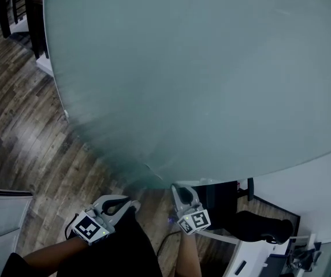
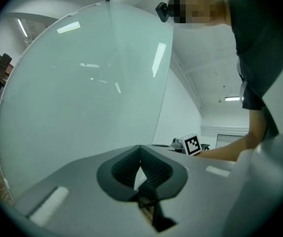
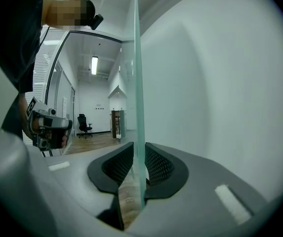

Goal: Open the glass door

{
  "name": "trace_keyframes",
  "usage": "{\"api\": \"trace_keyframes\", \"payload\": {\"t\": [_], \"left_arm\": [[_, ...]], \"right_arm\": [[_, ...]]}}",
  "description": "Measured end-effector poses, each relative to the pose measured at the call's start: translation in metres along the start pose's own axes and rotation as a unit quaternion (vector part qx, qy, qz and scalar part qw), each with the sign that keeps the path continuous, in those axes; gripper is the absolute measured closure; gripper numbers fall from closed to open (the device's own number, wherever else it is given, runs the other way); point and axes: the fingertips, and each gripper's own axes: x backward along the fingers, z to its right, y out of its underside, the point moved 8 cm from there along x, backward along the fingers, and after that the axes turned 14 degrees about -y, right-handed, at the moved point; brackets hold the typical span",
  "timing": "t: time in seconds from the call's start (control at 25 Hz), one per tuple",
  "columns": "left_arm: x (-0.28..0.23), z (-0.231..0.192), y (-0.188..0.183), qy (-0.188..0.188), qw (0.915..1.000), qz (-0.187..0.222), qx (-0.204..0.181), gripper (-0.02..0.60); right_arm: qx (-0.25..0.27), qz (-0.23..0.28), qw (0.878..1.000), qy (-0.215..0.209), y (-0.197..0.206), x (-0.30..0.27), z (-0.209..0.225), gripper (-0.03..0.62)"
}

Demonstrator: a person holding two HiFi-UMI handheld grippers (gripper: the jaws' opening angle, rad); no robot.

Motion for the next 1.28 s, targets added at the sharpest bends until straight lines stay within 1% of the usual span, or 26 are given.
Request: {"api": "trace_keyframes", "payload": {"t": [0.08,0.24,0.4,0.52,0.72,0.84,1.08,1.16,1.28], "left_arm": [[-0.01,0.002,-0.001,-0.002,1.0,-0.006,-0.005,0.581],[-0.03,0.004,-0.005,-0.006,0.9999,-0.002,-0.01,0.581],[-0.06,0.01,-0.002,-0.015,0.9996,-0.003,-0.025,0.581],[-0.079,0.016,0.001,-0.013,0.9996,-0.012,-0.024,0.581],[-0.105,0.022,0.004,-0.013,0.9993,-0.016,-0.033,0.581],[-0.128,0.023,0.001,-0.027,0.9991,-0.012,-0.03,0.581],[-0.161,0.03,-0.002,-0.052,0.998,-0.003,-0.035,0.581],[-0.17,0.035,-0.002,-0.06,0.9974,0.003,-0.039,0.581],[-0.181,0.037,0.002,-0.074,0.9967,0.011,-0.032,0.581]], "right_arm": [[0.0,0.004,1.0,-0.007,-0.002,0.0,0.008,0.519],[0.003,0.008,1.0,-0.019,-0.006,-0.004,0.022,0.519],[-0.002,0.009,1.0,-0.027,-0.007,-0.007,0.041,0.517],[-0.001,0.015,0.999,-0.032,-0.007,-0.008,0.053,0.517],[0.001,0.021,0.999,-0.043,-0.007,-0.012,0.072,0.517],[0.006,0.027,0.998,-0.047,-0.013,-0.014,0.091,0.517],[0.019,0.018,0.998,-0.065,-0.014,-0.026,0.115,0.517],[0.019,0.026,0.997,-0.072,-0.016,-0.028,0.123,0.517],[0.023,0.036,0.996,-0.082,-0.018,-0.033,0.134,0.519]]}}
